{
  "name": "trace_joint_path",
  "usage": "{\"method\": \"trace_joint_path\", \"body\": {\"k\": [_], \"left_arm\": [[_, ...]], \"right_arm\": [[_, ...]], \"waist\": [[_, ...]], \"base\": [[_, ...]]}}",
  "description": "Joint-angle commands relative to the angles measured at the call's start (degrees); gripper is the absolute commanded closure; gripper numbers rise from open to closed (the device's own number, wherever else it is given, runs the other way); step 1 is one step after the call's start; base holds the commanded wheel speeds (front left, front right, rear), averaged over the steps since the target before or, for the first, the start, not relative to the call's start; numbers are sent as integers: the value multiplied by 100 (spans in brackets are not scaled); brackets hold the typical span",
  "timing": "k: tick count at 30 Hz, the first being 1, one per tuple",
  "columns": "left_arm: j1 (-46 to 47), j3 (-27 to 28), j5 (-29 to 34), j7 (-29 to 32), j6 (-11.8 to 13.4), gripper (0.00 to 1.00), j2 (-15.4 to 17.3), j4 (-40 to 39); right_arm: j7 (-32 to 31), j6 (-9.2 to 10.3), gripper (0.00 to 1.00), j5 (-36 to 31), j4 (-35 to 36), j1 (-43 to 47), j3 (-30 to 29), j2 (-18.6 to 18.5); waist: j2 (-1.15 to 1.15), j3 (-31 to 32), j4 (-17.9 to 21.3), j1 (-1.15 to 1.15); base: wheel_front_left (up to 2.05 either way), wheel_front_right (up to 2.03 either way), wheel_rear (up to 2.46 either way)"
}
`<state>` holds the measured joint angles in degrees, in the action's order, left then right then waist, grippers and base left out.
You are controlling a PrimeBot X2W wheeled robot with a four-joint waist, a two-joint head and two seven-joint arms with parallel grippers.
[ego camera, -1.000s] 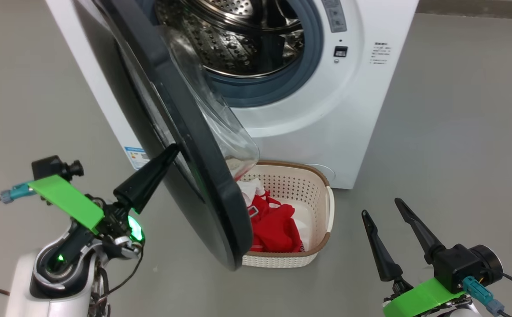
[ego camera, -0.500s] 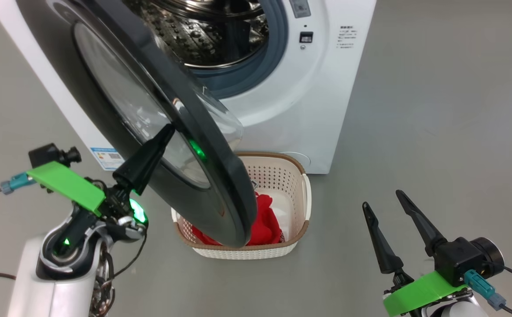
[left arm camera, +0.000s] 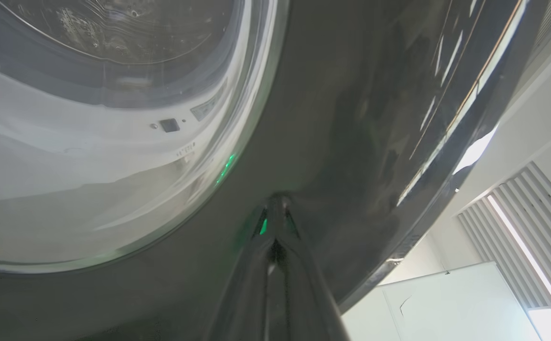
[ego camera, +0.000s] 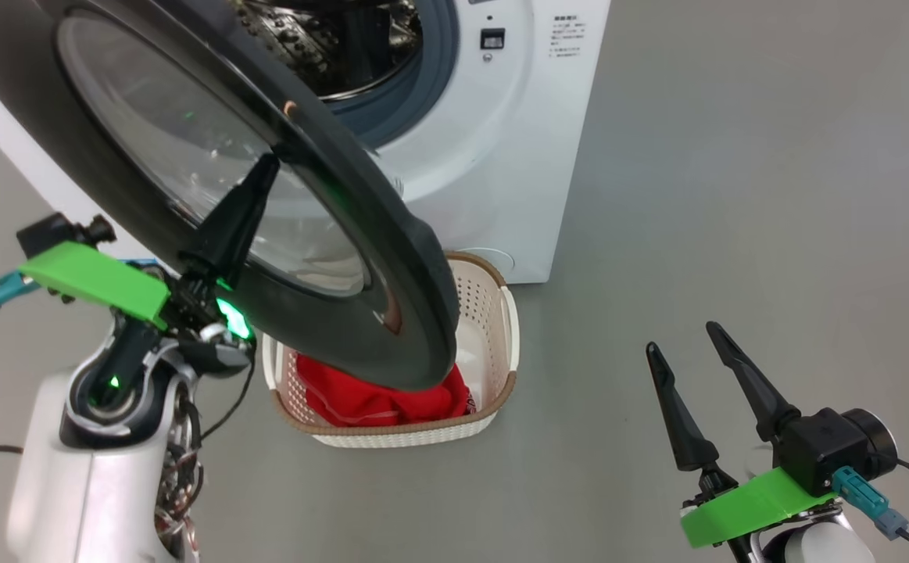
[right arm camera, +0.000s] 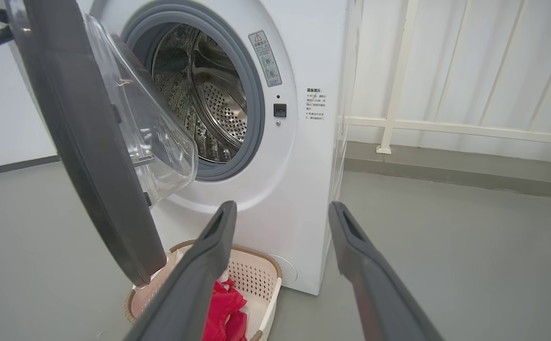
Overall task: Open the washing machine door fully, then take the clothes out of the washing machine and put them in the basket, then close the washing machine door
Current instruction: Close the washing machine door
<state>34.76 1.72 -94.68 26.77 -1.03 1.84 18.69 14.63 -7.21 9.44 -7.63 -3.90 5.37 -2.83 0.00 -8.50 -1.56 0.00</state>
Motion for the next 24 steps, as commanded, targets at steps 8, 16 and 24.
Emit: {"method": "trace_joint_path", "body": {"k": [8, 16, 24], "left_arm": [[724, -63, -33, -476, -183, 100, 104, 83], [1212, -288, -70, -708, -298, 100, 104, 307], [1661, -477, -129, -919, -438, 100, 104, 588]], "right_arm": [[37, -28, 0, 20, 207, -314, 117, -5], [37, -28, 0, 13, 236, -434, 125, -5], [37, -28, 0, -40, 258, -545, 137, -5]], "waist": [[0, -345, 276, 0], [0, -618, 377, 0], [0, -900, 419, 0]], "base": [[0, 0, 0], [0, 0, 0], [0, 0, 0]]}}
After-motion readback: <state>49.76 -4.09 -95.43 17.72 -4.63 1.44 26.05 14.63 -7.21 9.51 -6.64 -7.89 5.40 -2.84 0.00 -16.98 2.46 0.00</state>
